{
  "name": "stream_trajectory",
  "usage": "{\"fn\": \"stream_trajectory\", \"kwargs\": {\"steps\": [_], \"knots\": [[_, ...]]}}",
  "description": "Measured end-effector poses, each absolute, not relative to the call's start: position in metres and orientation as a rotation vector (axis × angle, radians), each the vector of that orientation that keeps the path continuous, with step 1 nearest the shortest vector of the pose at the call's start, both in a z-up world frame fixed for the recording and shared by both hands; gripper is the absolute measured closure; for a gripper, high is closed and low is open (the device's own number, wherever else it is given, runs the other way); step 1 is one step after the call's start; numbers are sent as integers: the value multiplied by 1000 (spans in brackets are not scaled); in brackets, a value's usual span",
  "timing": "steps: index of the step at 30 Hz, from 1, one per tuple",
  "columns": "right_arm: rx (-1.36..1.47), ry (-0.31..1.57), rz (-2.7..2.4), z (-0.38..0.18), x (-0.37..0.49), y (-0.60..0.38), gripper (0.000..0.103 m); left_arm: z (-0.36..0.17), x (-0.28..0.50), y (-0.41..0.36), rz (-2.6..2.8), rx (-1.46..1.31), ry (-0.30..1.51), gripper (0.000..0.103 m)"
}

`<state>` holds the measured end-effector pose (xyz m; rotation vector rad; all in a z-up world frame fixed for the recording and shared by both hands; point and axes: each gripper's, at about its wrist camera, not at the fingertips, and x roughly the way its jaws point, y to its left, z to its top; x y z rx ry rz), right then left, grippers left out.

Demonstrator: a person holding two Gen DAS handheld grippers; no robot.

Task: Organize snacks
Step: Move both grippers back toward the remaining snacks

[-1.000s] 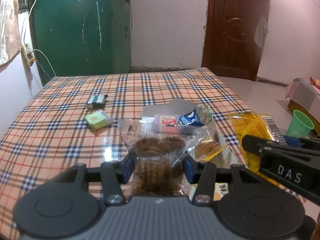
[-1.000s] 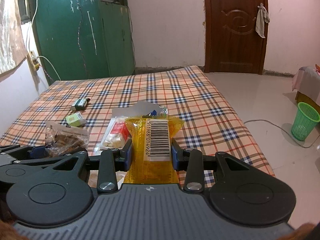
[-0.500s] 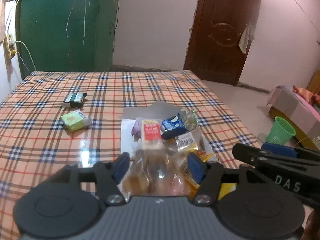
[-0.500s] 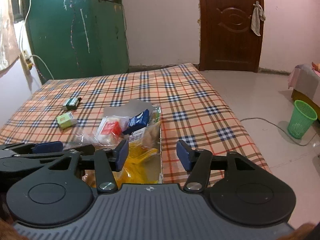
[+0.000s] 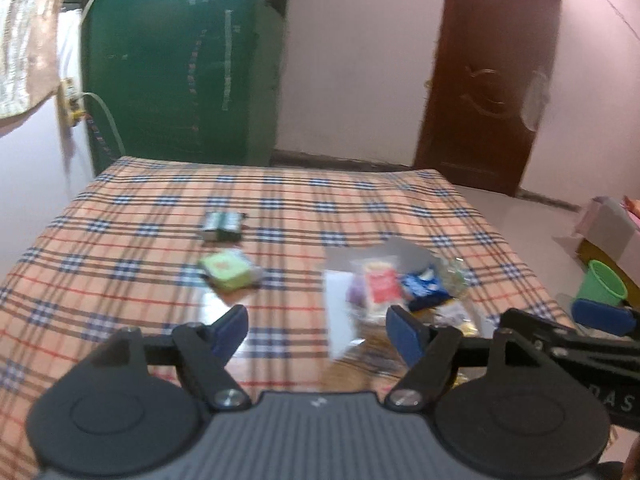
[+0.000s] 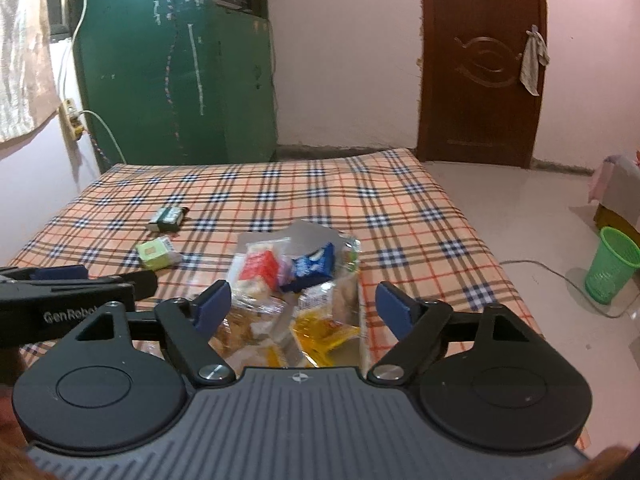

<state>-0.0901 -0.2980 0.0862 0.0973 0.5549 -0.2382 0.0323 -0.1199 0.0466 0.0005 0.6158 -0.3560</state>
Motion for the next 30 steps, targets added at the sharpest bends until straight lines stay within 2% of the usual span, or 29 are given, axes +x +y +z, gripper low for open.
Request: {"fn": "stream_trajectory", "kwargs": {"steps": [30], "knots": [[-5, 567, -23, 88, -3, -192, 0, 46, 69, -27, -138, -58, 633, 25]]}}
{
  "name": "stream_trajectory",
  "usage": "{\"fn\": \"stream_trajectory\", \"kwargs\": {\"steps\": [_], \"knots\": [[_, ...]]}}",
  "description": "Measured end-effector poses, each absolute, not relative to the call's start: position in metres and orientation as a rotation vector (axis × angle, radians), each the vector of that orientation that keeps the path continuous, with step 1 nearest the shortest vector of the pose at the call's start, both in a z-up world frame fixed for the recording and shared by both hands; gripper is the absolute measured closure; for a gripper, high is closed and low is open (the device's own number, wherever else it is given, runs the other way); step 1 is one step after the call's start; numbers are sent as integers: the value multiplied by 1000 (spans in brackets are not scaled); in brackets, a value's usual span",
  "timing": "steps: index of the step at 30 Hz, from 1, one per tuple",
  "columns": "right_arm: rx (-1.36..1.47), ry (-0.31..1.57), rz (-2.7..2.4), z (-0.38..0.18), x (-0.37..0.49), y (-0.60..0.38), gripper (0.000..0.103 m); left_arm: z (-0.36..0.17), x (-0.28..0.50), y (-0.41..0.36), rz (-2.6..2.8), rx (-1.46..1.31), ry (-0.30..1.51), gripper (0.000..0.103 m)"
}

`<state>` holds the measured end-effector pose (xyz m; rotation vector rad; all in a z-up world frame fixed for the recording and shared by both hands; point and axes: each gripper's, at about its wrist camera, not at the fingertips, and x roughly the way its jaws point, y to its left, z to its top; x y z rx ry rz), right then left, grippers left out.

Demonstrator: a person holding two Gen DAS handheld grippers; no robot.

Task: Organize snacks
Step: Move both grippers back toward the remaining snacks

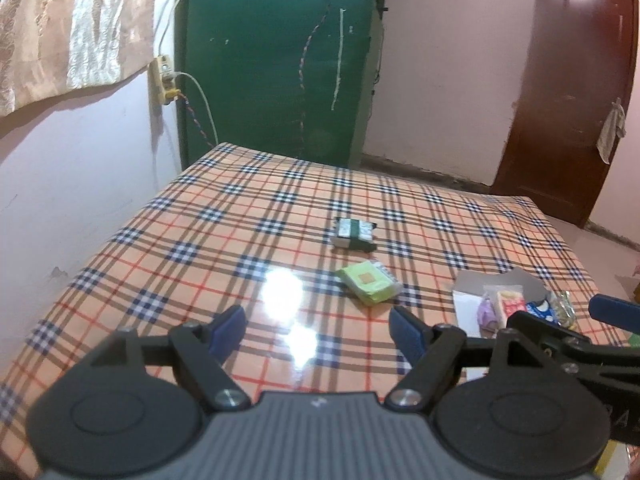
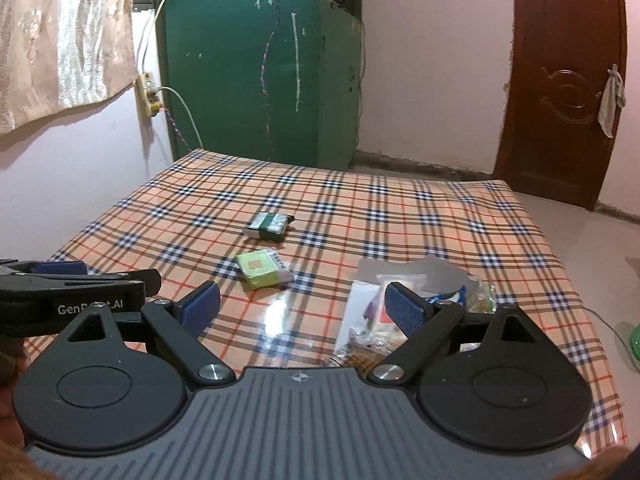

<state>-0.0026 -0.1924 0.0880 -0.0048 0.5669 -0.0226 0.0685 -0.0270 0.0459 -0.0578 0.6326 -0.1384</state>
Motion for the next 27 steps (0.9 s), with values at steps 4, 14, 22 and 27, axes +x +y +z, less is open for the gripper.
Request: {"fn": "stream_trajectory", "kwargs": {"steps": [4, 14, 22, 27], "knots": [[-7, 582, -5, 83, 11, -188, 0, 42, 76, -17, -116, -63, 635, 24], [-10, 621, 28, 65, 41, -181, 0, 25, 100, 7, -41, -87, 678, 22], [-16, 618, 27, 62, 60, -183, 0, 18, 121, -3, -52, -75, 693, 20], [-13, 614, 3, 62, 70, -196, 0, 14, 135, -22, -76, -65, 703, 20]]}}
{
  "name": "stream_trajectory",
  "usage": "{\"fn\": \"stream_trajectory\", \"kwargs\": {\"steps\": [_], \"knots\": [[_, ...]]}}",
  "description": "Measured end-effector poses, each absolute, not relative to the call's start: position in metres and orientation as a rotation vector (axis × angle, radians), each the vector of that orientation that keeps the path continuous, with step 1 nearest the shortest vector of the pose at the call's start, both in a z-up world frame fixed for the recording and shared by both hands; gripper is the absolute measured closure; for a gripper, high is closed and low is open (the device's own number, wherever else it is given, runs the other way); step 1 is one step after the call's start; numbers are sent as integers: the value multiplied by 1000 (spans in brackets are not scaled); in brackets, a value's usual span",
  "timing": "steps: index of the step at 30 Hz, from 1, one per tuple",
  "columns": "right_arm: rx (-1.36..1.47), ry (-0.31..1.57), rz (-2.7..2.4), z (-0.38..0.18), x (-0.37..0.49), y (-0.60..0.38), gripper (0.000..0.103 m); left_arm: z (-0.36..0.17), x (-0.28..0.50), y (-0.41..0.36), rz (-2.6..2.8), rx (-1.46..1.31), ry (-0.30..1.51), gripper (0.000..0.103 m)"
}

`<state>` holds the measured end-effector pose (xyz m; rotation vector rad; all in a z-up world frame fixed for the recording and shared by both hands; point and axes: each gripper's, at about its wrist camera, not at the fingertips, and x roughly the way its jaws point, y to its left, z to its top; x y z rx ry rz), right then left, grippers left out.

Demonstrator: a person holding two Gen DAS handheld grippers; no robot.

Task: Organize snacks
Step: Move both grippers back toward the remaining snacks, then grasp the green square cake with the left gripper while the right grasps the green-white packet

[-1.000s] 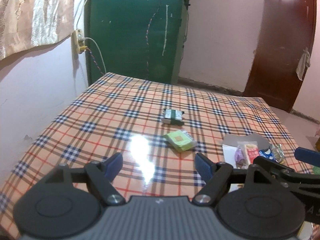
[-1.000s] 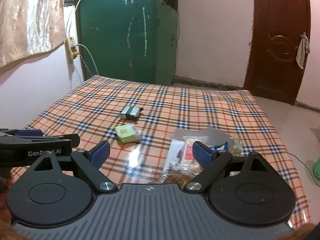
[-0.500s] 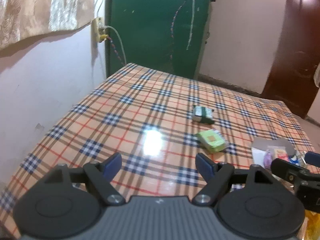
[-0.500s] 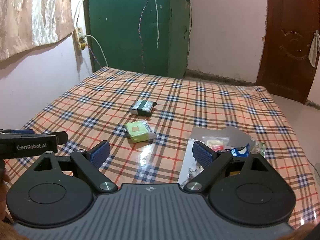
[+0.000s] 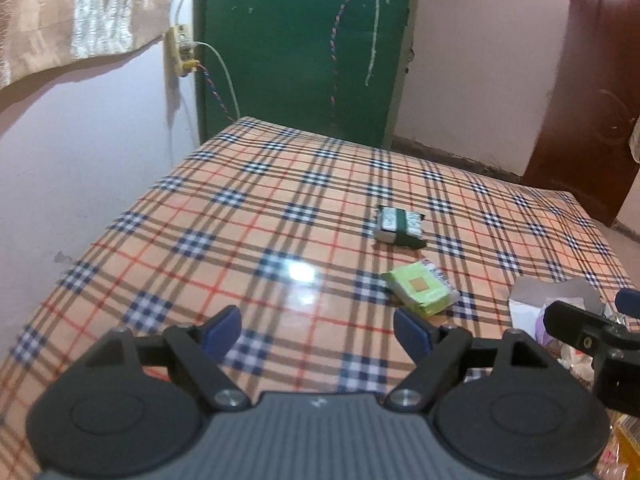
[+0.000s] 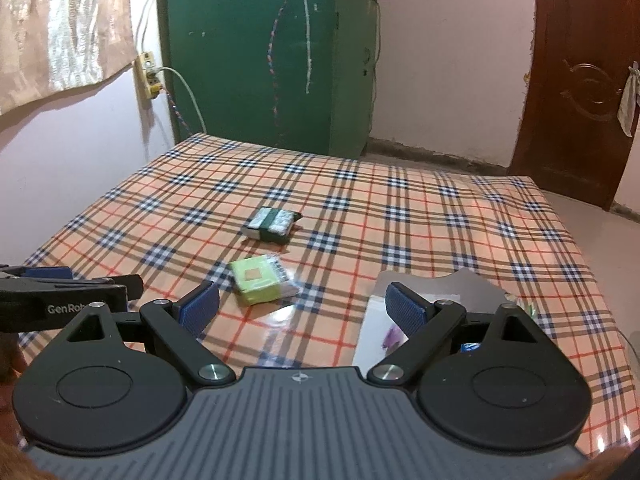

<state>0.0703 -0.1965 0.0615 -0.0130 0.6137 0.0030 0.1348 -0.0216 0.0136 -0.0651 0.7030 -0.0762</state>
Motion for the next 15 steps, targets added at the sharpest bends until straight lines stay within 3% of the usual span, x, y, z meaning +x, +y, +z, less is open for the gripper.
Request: {"fn": "stream_trajectory", "kwargs": {"steps": [15], "knots": [[1, 586, -62, 58, 71, -246, 0, -15, 186, -86, -130, -108, 743, 8]]}}
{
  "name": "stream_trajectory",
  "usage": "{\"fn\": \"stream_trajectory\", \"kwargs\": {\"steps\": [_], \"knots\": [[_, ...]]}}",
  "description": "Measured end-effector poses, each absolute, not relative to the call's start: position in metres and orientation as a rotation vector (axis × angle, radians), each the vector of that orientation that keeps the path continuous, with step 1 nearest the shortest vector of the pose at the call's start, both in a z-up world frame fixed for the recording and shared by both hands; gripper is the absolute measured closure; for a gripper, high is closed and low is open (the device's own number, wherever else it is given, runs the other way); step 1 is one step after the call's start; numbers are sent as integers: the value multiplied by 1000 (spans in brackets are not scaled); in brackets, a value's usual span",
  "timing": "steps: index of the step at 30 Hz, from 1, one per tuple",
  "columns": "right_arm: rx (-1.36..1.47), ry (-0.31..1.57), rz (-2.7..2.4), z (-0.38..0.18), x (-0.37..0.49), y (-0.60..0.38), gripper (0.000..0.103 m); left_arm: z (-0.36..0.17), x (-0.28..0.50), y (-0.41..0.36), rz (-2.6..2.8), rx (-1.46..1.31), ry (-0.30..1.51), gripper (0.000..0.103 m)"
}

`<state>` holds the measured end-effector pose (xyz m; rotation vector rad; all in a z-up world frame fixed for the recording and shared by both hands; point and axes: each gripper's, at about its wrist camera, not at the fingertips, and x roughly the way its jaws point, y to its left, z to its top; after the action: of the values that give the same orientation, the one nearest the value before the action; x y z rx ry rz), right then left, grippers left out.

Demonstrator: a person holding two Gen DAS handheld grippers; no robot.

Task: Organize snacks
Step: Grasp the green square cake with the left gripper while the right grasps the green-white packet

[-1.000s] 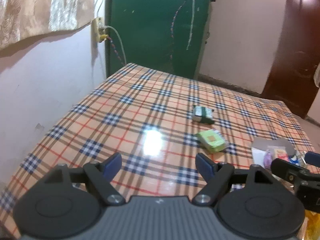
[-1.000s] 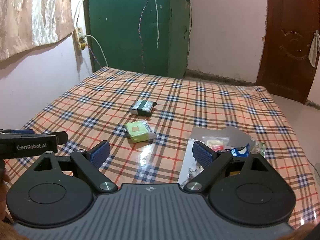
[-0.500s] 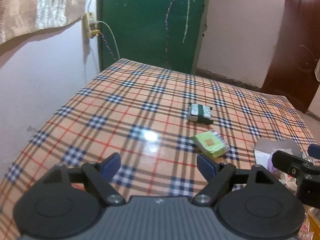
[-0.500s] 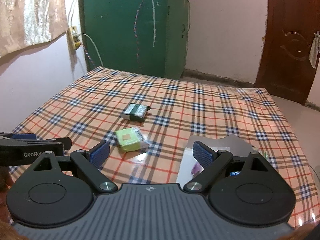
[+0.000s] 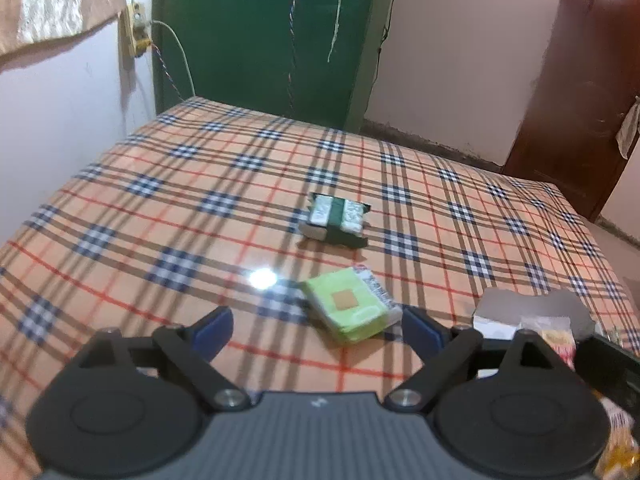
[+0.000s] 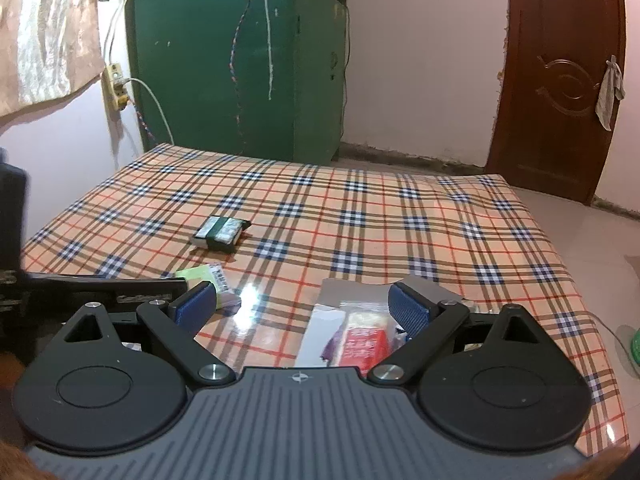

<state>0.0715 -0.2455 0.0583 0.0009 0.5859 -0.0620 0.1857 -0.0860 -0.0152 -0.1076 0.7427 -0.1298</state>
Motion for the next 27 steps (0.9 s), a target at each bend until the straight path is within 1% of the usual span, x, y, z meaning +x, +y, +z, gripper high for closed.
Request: {"fn": "stream_trajectory", "kwargs": {"steps": [1, 4, 9, 11, 12, 14, 15, 16, 17, 18, 27], "knots": [[2, 582, -63, 58, 71, -249, 0, -17, 190, -90, -122, -117, 741, 6], [5, 572, -59, 57, 69, -256, 0, -24, 206, -102, -101, -151, 757, 2], [1, 565, -56, 56, 69, -259, 0, -43, 232, -122, -41, -122, 811, 2], [0, 565, -54, 57, 70, -260, 0, -54, 237, -125, -23, -79, 828, 3], [-2, 565, -56, 57, 69, -257, 0, -57, 238, -124, -26, -65, 826, 6], [0, 567, -54, 57, 72, -257, 0, -58, 234, -122, -39, -15, 786, 14], [3, 569, -53, 57, 74, -257, 0, -58, 232, -120, -47, 15, 770, 23], [6, 574, -51, 56, 77, -256, 0, -57, 230, -116, -69, 32, 751, 35], [9, 577, -49, 55, 78, -254, 0, -56, 229, -111, -83, 37, 740, 41], [10, 580, -46, 53, 81, -251, 0, -55, 230, -106, -92, 41, 735, 54], [21, 634, 14, 43, 127, -212, 0, -52, 227, -46, -89, 60, 709, 55]]}}
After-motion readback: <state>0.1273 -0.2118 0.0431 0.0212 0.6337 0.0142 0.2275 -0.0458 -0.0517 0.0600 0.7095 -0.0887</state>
